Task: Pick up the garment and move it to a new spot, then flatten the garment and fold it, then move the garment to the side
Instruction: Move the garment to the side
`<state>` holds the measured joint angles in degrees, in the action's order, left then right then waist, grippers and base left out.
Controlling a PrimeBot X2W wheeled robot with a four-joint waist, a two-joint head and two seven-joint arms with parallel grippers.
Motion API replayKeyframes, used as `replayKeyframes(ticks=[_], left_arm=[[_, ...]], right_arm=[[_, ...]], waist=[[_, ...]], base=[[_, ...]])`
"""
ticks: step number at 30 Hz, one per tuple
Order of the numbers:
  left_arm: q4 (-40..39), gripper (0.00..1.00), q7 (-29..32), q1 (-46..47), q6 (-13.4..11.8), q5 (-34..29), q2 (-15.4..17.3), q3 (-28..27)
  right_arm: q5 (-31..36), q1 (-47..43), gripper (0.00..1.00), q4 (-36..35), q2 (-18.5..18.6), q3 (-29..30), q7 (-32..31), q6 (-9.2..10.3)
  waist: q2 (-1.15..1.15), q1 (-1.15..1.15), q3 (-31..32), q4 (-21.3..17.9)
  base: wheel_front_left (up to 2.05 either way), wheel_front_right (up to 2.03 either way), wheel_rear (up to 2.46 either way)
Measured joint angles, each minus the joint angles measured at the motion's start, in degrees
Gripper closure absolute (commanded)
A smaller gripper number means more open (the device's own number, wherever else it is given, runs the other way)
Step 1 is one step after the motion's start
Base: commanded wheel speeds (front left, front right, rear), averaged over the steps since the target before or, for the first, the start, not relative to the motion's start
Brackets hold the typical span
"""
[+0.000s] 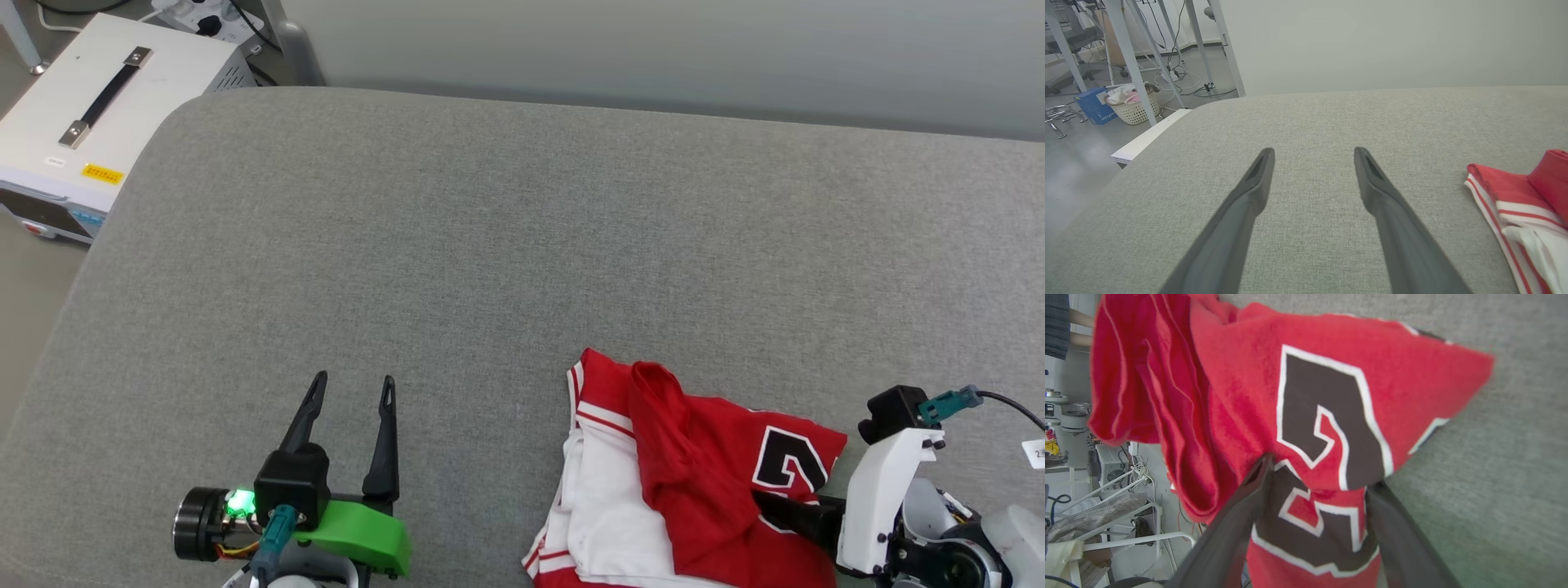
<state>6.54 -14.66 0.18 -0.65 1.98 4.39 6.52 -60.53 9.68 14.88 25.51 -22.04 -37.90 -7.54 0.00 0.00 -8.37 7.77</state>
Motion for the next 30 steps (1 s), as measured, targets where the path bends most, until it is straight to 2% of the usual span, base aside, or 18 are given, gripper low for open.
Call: replayKeyframes(ticks=[1,2,3,8,9,14,22,30], left_arm=[[0.0,0.0,0.0,0.1,0.0,0.0,-0.1,0.1],[0.0,0.0,0.0,0.1,0.0,0.0,-0.2,0.1],[0.0,0.0,0.0,0.2,0.0,0.0,-0.2,0.1],[0.4,0.0,0.0,0.1,-0.1,0.0,-0.3,0.0],[0.5,0.0,0.0,0.1,-0.1,0.0,-0.3,0.0],[0.5,0.0,0.0,-0.1,-0.1,0.0,-0.4,-0.1],[-0.2,0.0,0.0,-0.5,-0.1,0.0,-0.4,-0.6],[-2.8,0.0,0.0,0.4,-0.1,-0.1,-0.2,-0.9]], right_arm=[[0.1,0.1,0.53,0.1,0.1,-0.9,1.0,0.0],[0.2,0.2,0.87,0.1,0.3,-1.6,2.0,0.0],[0.3,0.5,1.0,0.2,0.5,-2.3,3.2,0.0],[0.3,2.2,1.0,-0.4,2.2,-5.6,7.6,0.01],[0.9,3.8,1.0,-2.7,4.1,-7.4,10.8,0.01],[3.3,7.9,1.0,-7.5,8.8,-9.5,14.2,0.01],[4.9,12.4,1.0,-12.7,15.9,-10.0,13.9,0.01],[4.9,15.7,1.0,-10.8,20.3,-5.3,12.7,0.01]], waist=[[0.0,0.0,-0.1,0.1],[0.0,0.0,-0.1,0.2],[0.0,0.0,-0.1,0.3],[0.0,0.0,0.5,0.0],[0.0,0.0,1.2,-0.6],[0.0,0.0,2.1,-2.2],[0.0,0.0,2.3,-6.7],[0.0,0.0,-0.6,-11.6]], base=[[0.0,0.0,0.0],[0.0,0.0,0.0],[0.0,0.0,0.0],[0.0,0.0,0.0],[0.0,0.0,0.0],[0.0,0.0,0.0],[0.0,0.0,0.0],[0.0,0.0,0.0]])
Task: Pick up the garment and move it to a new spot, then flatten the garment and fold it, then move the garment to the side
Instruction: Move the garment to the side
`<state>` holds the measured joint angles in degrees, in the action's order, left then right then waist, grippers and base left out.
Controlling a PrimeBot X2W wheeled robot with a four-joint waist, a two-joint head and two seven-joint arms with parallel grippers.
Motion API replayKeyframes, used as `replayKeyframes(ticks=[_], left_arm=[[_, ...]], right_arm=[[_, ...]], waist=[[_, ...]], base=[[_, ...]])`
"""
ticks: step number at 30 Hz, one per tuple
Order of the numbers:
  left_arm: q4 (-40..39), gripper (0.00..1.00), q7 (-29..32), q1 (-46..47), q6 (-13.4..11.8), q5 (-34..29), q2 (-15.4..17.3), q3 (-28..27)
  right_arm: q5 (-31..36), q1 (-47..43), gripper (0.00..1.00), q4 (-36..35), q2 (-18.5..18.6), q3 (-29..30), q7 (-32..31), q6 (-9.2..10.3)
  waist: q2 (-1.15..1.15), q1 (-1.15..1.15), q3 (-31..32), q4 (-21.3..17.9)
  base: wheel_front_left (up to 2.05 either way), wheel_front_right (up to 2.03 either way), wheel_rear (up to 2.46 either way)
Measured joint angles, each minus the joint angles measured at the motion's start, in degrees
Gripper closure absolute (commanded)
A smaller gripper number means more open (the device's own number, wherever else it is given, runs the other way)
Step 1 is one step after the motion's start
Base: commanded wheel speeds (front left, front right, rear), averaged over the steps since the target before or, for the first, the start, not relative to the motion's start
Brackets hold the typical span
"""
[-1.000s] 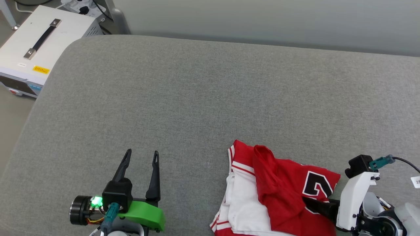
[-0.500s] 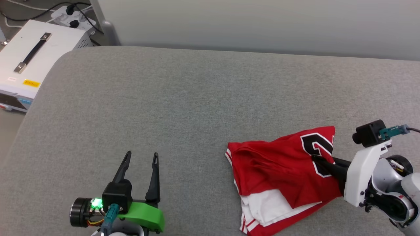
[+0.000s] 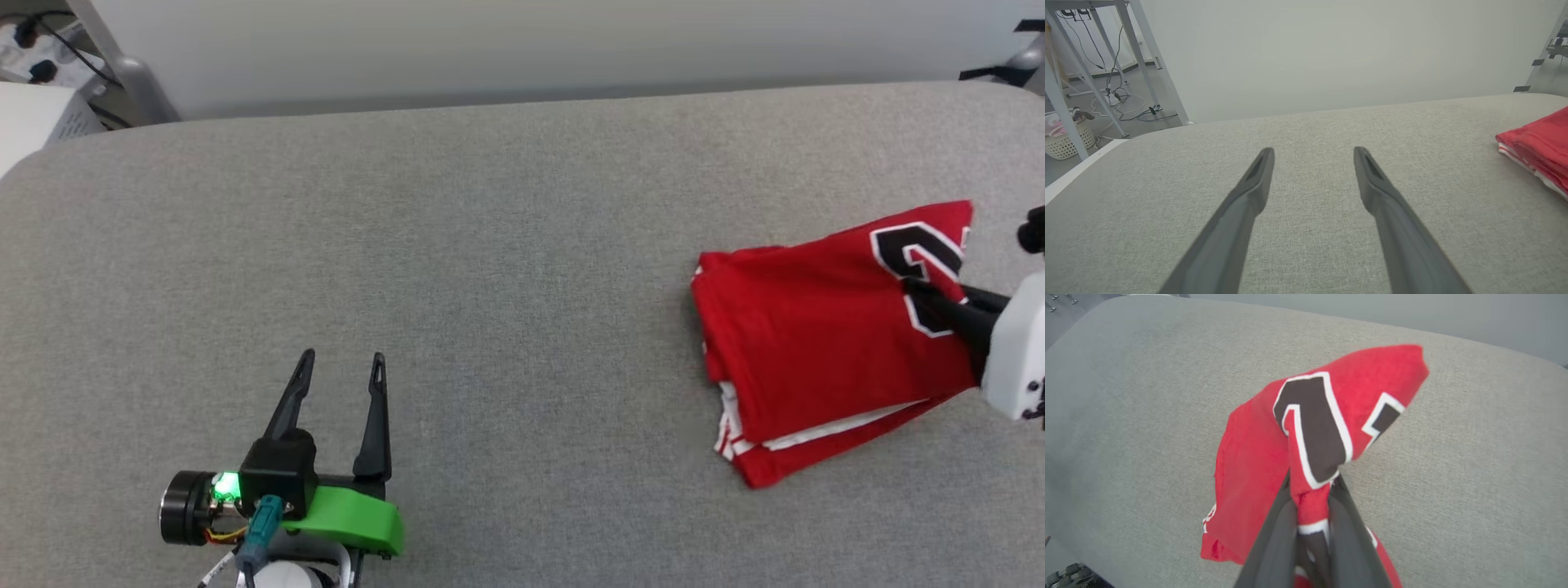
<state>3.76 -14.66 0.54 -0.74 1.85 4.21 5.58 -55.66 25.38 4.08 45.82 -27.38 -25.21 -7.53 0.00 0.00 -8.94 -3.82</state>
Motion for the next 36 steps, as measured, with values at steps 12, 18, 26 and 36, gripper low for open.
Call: replayKeyframes(ticks=[12,18,26,36], left_arm=[[-4.7,0.0,0.0,5.9,0.0,-1.3,2.3,-0.2],[-6.1,0.0,0.0,8.8,0.3,-1.4,3.2,-0.1],[-7.6,0.0,0.0,10.2,0.3,-1.5,3.9,0.1],[-7.9,0.0,0.0,10.2,-0.5,-1.5,4.3,0.5]], right_arm=[[2.6,7.5,1.0,15.2,5.7,8.8,0.4,0.0],[6.7,12.1,1.0,23.1,8.9,10.2,1.9,0.0],[12.6,18.1,1.0,33.1,10.0,11.4,6.7,-0.01],[14.5,22.1,0.0,40.5,7.3,10.3,13.9,-0.01]], waist=[[0.0,0.0,-10.4,-3.6],[0.0,0.01,-15.8,-4.2],[0.0,0.01,-20.7,-4.0],[0.0,0.01,-20.5,-3.8]], base=[[0.0,0.0,0.0],[0.0,0.0,0.0],[0.0,0.0,0.0],[0.0,0.0,0.0]])
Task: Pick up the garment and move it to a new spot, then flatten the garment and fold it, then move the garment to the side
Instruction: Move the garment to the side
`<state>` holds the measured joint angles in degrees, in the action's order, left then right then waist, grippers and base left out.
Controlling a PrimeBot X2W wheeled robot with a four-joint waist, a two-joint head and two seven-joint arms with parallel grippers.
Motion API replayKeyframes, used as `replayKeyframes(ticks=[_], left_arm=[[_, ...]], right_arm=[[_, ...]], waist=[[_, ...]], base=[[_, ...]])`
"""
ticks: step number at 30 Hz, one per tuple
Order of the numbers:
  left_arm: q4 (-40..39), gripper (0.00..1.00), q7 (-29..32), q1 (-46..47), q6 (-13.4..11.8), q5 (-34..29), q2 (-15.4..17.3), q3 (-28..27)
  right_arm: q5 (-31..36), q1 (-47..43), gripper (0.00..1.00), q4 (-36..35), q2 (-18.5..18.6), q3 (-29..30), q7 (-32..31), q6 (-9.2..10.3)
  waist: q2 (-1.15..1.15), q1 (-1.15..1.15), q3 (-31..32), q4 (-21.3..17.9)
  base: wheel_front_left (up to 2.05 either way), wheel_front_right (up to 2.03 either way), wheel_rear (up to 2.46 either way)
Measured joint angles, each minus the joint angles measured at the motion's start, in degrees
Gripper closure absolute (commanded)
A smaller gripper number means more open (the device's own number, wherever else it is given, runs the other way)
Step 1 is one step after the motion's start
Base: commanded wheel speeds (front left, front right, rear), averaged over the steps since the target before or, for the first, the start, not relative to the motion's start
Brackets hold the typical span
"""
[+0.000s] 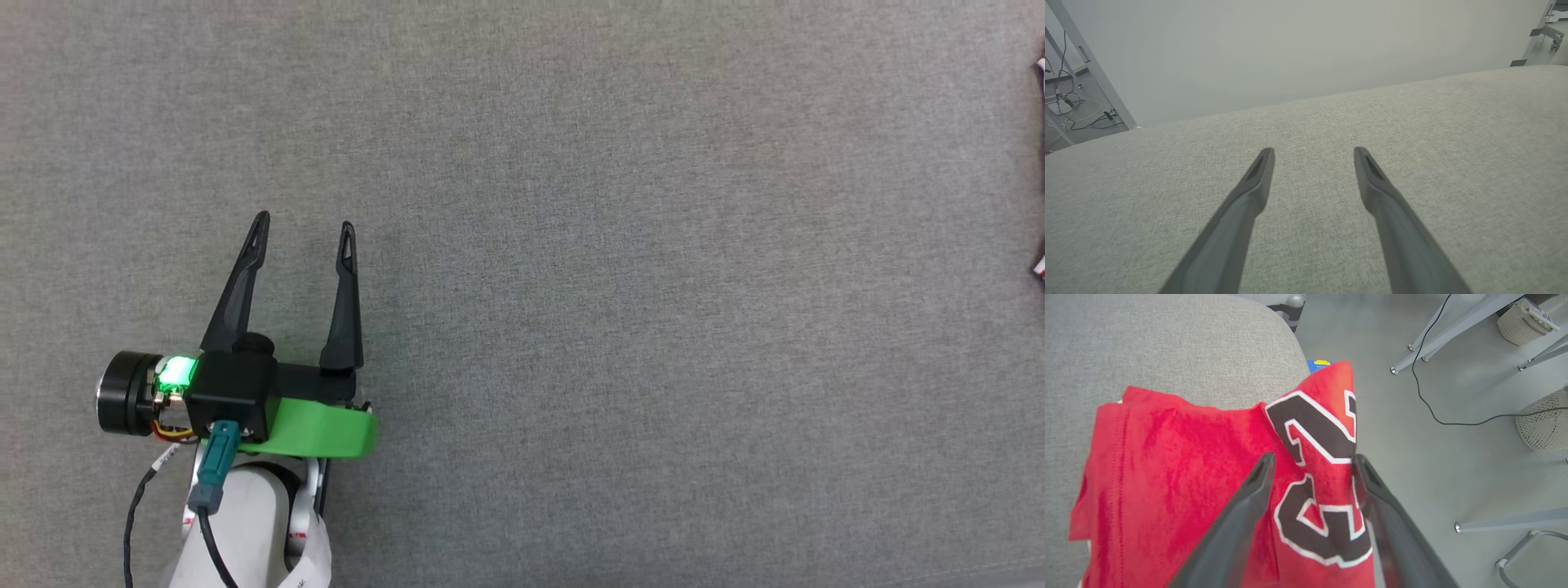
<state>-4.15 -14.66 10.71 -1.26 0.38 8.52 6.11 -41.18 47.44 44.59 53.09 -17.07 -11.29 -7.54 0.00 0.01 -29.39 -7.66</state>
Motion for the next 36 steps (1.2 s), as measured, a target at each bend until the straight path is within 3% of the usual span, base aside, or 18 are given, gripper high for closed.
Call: replayKeyframes(ticks=[11,16,20,24,30,36], left_arm=[[2.1,0.0,0.0,-2.3,-0.5,1.2,-1.0,0.2],[3.3,0.0,0.0,-4.5,-0.7,1.7,-1.4,-0.4],[3.8,0.0,0.0,-5.8,-0.9,2.2,-1.7,-0.8],[4.7,0.0,0.0,-6.3,-1.0,2.2,-2.0,-1.0],[5.7,0.0,0.0,-7.2,-0.9,2.2,-2.6,-1.1],[6.7,0.0,0.0,-8.3,-0.4,2.2,-2.7,-1.3]], right_arm=[[5.5,0.8,0.0,-0.3,-1.2,0.8,22.2,0.0],[8.7,0.7,0.0,-4.4,-5.1,4.9,25.8,0.0],[13.9,-2.6,0.0,-15.9,-10.3,13.2,25.8,0.0],[19.6,-10.3,0.0,-28.9,-19.0,21.3,26.1,0.0],[25.9,-21.0,0.0,-40.0,-30.9,22.5,26.2,0.0],[28.4,-30.9,0.0,-41.3,-38.6,20.5,26.2,0.0]], waist=[[0.0,-0.01,6.7,1.0],[0.0,-0.01,10.2,2.1],[0.0,-0.01,12.7,3.4],[0.01,-0.01,14.7,5.1],[0.0,-0.01,18.1,7.3],[0.0,-0.01,21.3,9.2]], base=[[0.0,0.0,0.0],[0.0,0.0,0.0],[0.0,0.0,0.0],[0.0,0.0,0.0],[0.0,0.0,0.0],[0.0,0.0,0.0]])
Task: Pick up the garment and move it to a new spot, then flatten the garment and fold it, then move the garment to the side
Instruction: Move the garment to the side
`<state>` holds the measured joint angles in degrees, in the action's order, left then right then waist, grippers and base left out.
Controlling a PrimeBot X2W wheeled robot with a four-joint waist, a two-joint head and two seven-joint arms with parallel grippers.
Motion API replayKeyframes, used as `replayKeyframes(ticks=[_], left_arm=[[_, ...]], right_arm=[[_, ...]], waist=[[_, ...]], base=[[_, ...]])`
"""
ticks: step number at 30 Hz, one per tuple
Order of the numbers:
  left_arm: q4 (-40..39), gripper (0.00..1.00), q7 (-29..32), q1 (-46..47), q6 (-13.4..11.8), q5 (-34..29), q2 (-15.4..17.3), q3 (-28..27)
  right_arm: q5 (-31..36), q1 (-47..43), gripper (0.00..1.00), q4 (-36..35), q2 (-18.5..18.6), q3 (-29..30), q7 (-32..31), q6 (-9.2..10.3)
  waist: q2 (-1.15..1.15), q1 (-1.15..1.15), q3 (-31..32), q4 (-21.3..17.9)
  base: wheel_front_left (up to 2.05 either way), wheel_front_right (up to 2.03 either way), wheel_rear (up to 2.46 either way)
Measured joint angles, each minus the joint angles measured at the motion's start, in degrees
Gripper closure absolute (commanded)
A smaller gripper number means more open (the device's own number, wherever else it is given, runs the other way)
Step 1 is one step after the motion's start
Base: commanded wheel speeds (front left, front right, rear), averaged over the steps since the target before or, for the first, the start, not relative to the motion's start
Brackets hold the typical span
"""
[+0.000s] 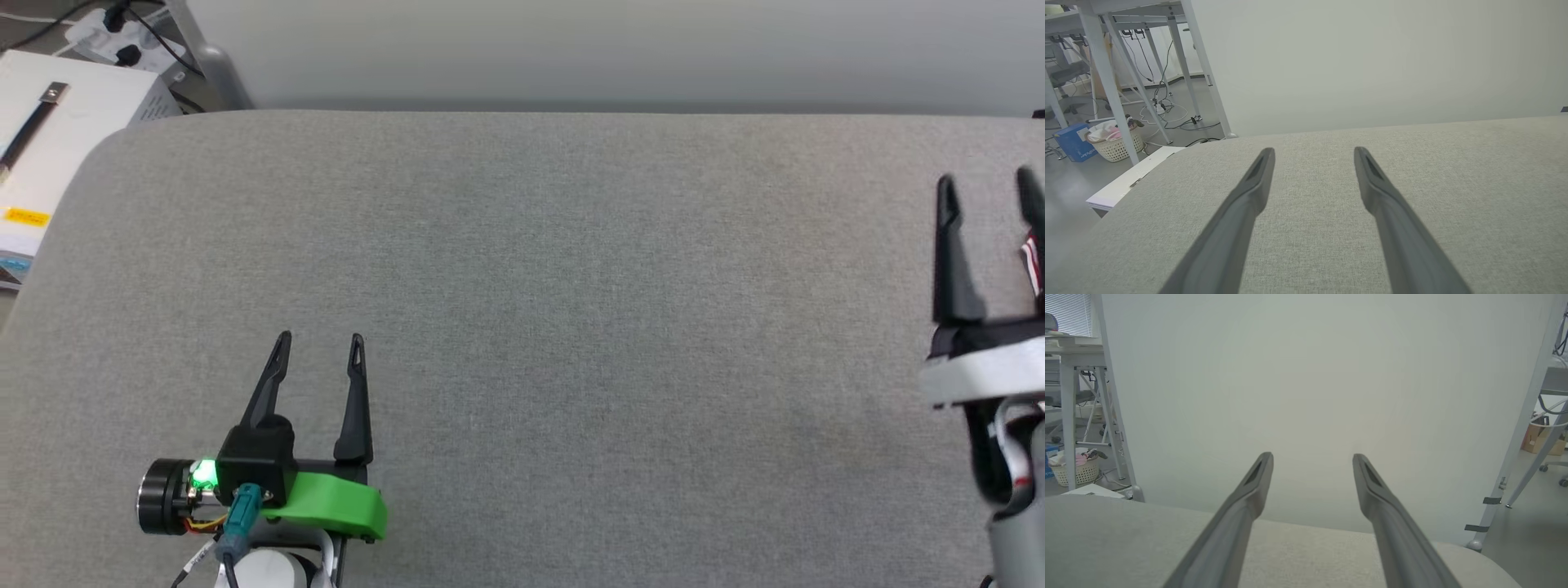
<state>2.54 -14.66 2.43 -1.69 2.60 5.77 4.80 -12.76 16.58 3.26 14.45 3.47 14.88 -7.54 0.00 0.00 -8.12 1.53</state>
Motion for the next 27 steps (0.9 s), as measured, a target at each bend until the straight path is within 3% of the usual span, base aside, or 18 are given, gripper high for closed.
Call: replayKeyframes(ticks=[12,27], left_arm=[[0.5,0.0,0.0,-2.6,0.8,0.6,-0.4,-0.9],[0.7,0.0,0.0,-6.1,2.5,1.0,-0.7,-1.0]], right_arm=[[-0.8,-14.7,0.0,1.7,-8.5,-0.3,0.0,0.0],[2.5,-24.2,0.0,-4.3,-9.9,-0.3,0.0,0.0]], waist=[[0.0,0.0,4.6,2.6],[0.0,0.0,7.9,2.0]], base=[[0.0,0.0,0.0],[0.0,0.0,0.0]])
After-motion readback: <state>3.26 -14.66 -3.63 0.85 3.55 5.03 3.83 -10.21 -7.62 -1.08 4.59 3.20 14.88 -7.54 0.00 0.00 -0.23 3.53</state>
